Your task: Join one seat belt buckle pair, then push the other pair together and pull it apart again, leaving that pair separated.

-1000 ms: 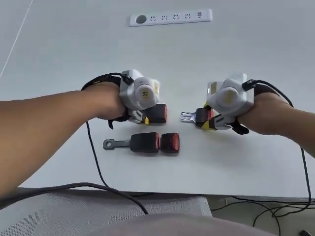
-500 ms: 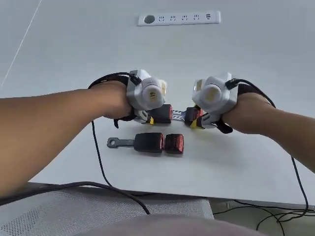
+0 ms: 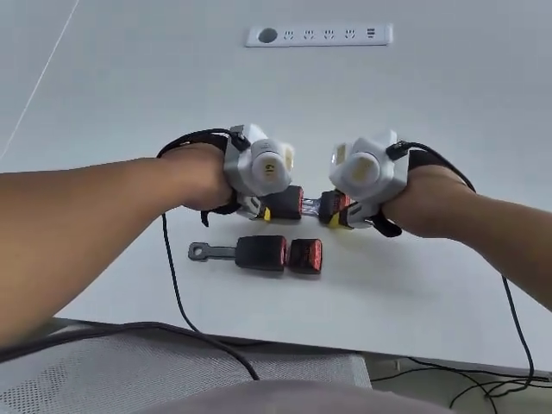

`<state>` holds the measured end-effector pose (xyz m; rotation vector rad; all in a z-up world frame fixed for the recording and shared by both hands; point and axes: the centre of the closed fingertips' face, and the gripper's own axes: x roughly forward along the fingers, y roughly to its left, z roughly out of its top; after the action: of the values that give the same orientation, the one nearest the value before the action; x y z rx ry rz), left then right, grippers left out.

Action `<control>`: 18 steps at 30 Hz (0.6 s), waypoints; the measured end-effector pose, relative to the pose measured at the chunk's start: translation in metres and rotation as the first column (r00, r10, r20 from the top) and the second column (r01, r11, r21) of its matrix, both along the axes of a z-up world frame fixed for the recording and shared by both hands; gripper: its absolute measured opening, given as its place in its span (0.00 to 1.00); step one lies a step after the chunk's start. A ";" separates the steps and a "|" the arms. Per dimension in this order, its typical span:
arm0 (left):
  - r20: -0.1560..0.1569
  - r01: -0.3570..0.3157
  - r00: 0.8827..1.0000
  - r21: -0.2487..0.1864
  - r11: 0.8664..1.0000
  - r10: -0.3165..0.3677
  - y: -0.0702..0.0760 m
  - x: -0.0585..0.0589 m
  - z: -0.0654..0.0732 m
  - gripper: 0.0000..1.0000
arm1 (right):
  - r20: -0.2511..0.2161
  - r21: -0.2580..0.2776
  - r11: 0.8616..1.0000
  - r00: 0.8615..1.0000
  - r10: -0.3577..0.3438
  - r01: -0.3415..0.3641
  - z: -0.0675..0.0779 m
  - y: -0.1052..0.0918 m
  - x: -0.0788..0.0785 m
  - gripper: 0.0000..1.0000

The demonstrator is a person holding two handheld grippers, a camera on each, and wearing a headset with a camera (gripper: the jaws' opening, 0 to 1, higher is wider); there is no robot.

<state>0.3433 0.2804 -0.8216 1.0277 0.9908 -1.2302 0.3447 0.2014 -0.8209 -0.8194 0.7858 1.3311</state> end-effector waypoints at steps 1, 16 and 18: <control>0.000 0.000 1.000 0.000 1.000 0.000 0.000 0.000 0.000 0.32 | -0.002 0.006 1.000 1.000 -0.002 0.002 0.000 0.003 0.000 0.32; -0.030 0.022 0.999 -0.013 1.000 -0.023 0.000 0.002 -0.002 0.31 | -0.028 -0.013 0.999 0.999 0.035 -0.035 0.005 0.008 -0.002 0.29; -0.032 0.018 0.999 -0.015 1.000 -0.018 0.001 0.002 -0.003 0.31 | -0.029 -0.015 0.999 0.999 0.040 -0.040 0.004 0.008 -0.001 0.29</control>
<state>0.3458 0.2812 -0.8246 1.0104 0.9976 -1.2702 0.3436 0.2090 -0.8168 -0.8343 0.8067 1.3761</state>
